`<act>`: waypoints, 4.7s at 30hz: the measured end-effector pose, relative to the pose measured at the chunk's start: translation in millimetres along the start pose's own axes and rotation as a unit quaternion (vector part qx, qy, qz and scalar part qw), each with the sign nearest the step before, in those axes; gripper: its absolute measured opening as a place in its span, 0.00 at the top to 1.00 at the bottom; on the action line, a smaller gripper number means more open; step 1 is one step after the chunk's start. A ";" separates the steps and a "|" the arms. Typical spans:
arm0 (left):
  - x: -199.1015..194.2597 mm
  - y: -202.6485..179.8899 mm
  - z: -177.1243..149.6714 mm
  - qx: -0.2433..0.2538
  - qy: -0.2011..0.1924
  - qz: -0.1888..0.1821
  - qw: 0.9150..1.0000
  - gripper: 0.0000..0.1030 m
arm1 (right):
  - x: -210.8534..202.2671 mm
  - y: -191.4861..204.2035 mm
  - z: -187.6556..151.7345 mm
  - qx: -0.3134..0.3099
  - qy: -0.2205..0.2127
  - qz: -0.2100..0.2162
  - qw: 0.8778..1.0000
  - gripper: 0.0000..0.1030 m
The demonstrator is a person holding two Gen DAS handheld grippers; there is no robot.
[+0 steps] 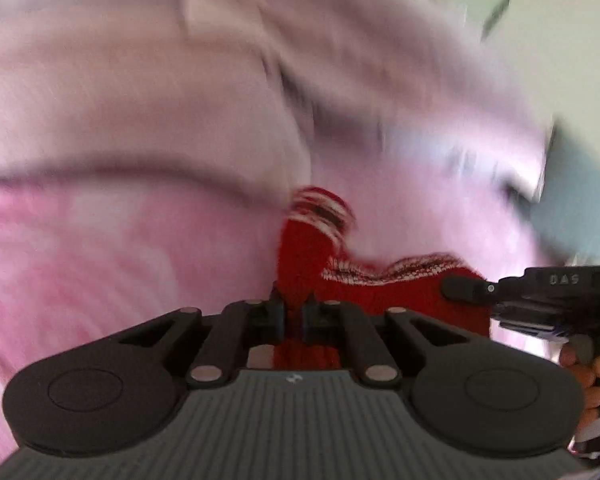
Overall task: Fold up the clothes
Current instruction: 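Grasp the patterned cuff with the left gripper while the right gripper grasps the hem, then lift the sweater hem with both grippers and shake it out above the bed, then lower the sweater onto the bed with both grippers and release the hem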
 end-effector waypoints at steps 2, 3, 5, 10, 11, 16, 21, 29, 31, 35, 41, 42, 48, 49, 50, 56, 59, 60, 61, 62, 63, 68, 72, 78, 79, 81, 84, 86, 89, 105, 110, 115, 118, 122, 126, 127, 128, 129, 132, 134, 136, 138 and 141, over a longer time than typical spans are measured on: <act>-9.1 9.8 14.7 -0.002 -0.039 0.003 0.999 0.95 | 4.4 24.5 18.9 -0.058 -0.017 0.024 0.998 0.95; -5.1 12.5 15.4 0.003 -0.037 0.010 0.999 0.95 | 10.9 33.0 24.3 -0.080 -0.018 0.026 0.996 0.95; 9.8 16.7 7.6 0.023 -0.017 0.033 0.999 0.93 | 29.1 41.5 28.5 -0.120 -0.009 0.011 0.993 0.95; 30.3 21.0 -14.1 0.068 0.006 0.072 0.995 0.84 | 73.3 -3.3 6.2 -0.123 0.048 -0.078 0.988 0.88; 25.1 22.5 -11.3 0.067 0.006 0.071 0.995 0.78 | 70.6 -6.4 5.4 -0.107 0.046 -0.073 0.991 0.82; -43.5 66.2 -5.0 0.057 -0.024 0.107 0.992 0.69 | -7.0 -3.8 -2.1 -0.121 0.008 -0.091 0.988 0.43; -119.4 89.7 -61.7 0.103 0.017 0.105 0.989 0.84 | -118.9 -4.1 -63.1 -0.192 0.024 -0.113 0.975 0.46; -183.5 129.6 -145.1 0.057 0.048 0.221 0.972 0.84 | -193.8 -81.5 -153.7 -0.191 0.061 -0.241 0.950 0.56; -214.0 137.0 -154.5 0.012 0.046 0.228 0.972 0.81 | -221.6 -75.9 -170.3 -0.147 0.046 -0.217 0.964 0.56; -267.5 128.1 -198.5 -0.010 0.085 0.205 0.975 0.78 | -274.7 -59.8 -210.7 -0.062 0.030 -0.153 0.986 0.56; -348.0 115.0 -300.2 -0.053 0.165 0.137 0.975 0.76 | -352.0 -48.3 -337.7 0.043 0.057 -0.120 0.990 0.56; -358.4 114.9 -312.8 -0.058 0.174 0.130 0.975 0.76 | -361.7 -44.7 -363.7 0.054 0.065 -0.122 0.989 0.56; -420.3 110.3 -375.7 -0.073 0.215 0.069 0.971 0.65 | -389.4 13.3 -466.7 -0.002 0.086 -0.120 0.989 0.56; -425.1 109.2 -381.7 -0.077 0.216 0.061 0.971 0.65 | -386.2 20.1 -472.4 -0.017 0.084 -0.121 0.989 0.56; -426.3 106.8 -386.5 -0.081 0.219 0.053 0.971 0.63 | -381.1 25.5 -475.3 -0.030 0.080 -0.121 0.989 0.56; -418.5 92.4 -405.6 -0.092 0.194 0.038 0.976 0.65 | -355.5 24.8 -484.3 -0.102 0.102 -0.128 0.981 0.56; -410.7 76.2 -404.9 -0.089 0.214 -0.004 0.973 0.96 | -349.0 21.3 -493.3 -0.107 0.152 -0.127 0.974 0.98; -416.5 73.9 -398.0 -0.088 0.207 -0.016 0.974 0.96 | -350.8 23.8 -491.6 -0.093 0.158 -0.114 0.976 0.98; -423.0 72.0 -390.6 -0.088 0.200 -0.029 0.975 0.96 | -358.4 29.8 -485.2 -0.068 0.153 -0.091 0.982 0.98; -432.5 73.4 -380.1 -0.091 0.187 -0.039 0.977 0.96 | -368.0 36.6 -477.4 -0.042 0.144 -0.066 0.986 0.98; -442.1 78.3 -369.2 -0.099 0.173 -0.045 0.979 0.96 | -377.9 41.8 -469.3 -0.002 0.131 -0.037 0.991 0.98; -448.5 115.3 -363.7 -0.114 0.178 0.017 0.977 0.94 | -404.1 37.4 -448.4 0.127 0.105 0.012 0.986 0.98; -426.3 106.8 -402.8 -0.056 0.233 0.075 0.968 0.92 | -382.0 8.0 -478.6 0.093 0.179 -0.091 0.975 0.95; -446.3 81.7 -402.4 0.050 0.200 0.131 0.970 0.76 | -375.9 25.9 -504.3 -0.136 0.184 -0.211 0.950 0.93; -450.6 71.7 -400.1 0.093 0.185 0.129 0.970 0.72 | -375.5 30.4 -507.0 -0.175 0.182 -0.229 0.940 0.92; -452.9 42.5 -402.1 0.189 0.163 0.112 0.962 0.65 | -371.7 40.2 -520.7 -0.284 0.193 -0.237 0.909 0.82; -450.6 5.7 -420.1 0.337 0.132 0.088 0.928 0.64 | -360.5 47.3 -541.2 -0.410 0.206 -0.251 0.853 0.49; -449.0 -10.0 -437.2 0.415 0.114 0.075 0.899 0.64 | -351.1 50.5 -553.7 -0.469 0.211 -0.246 0.821 0.49; -445.2 -22.1 -460.0 0.489 0.098 0.058 0.865 0.64 | -346.5 46.2 -568.1 -0.523 0.232 -0.245 0.783 0.49; -435.5 -24.6 -478.0 0.551 0.090 0.063 0.827 0.85 | -332.2 45.3 -578.3 -0.587 0.237 -0.238 0.737 0.66; -435.4 -25.9 -481.8 0.563 0.082 0.067 0.820 0.83 | -330.7 46.2 -596.2 -0.604 0.259 -0.222 0.720 0.66; -433.6 -25.5 -483.3 0.560 0.078 0.069 0.822 0.81 | -318.5 45.0 -600.3 -0.610 0.243 -0.228 0.719 0.66; -433.8 -24.8 -484.5 0.565 0.075 0.067 0.819 0.82 | -315.3 45.8 -597.9 -0.616 0.231 -0.232 0.717 0.66; -439.3 -23.7 -481.6 0.569 0.072 0.057 0.817 0.97 | -321.8 50.2 -589.3 -0.613 0.221 -0.230 0.724 0.99; -456.5 -18.6 -476.2 0.566 0.068 0.050 0.820 1.00 | -338.4 58.6 -587.6 -0.631 0.230 -0.221 0.707 0.99; -460.9 -16.5 -476.4 0.567 0.071 0.048 0.819 1.00 | -342.9 60.9 -588.3 -0.636 0.235 -0.218 0.702 1.00; -462.7 -13.4 -478.8 0.570 0.076 0.050 0.817 1.00 | -346.5 62.5 -590.1 -0.641 0.240 -0.215 0.697 1.00; -460.8 -9.4 -482.8 0.573 0.083 0.056 0.813 1.00 | -347.3 61.5 -592.7 -0.643 0.244 -0.213 0.694 1.00; -449.0 -2.8 -492.8 0.577 0.097 0.073 0.807 0.98 | -338.5 47.6 -599.5 -0.617 0.272 -0.216 0.706 0.99; -443.9 -6.0 -490.4 0.562 0.107 0.073 0.817 0.95 | -328.5 34.3 -600.9 -0.589 0.302 -0.230 0.714 0.99; -447.7 -7.0 -481.8 0.518 0.122 0.060 0.845 0.87 | -331.3 34.7 -594.3 -0.554 0.302 -0.223 0.743 0.98; -456.2 -0.4 -470.5 0.439 0.151 0.039 0.885 0.85 | -344.0 38.3 -580.6 -0.485 0.285 -0.205 0.801 0.94; -465.0 24.4 -440.6 0.279 0.161 0.030 0.946 0.85 | -370.9 34.7 -544.1 -0.319 0.226 -0.169 0.905 0.43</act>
Point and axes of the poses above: each gripper's, at about its wrist camera, not at the fingertips, and x roughly the way its jaws point, y to its left, z to its top, the point moved 8 cm from there along x, roughly the way its jaws point, and after that the axes turned 10 degrees about z, right-handed, at the moved point
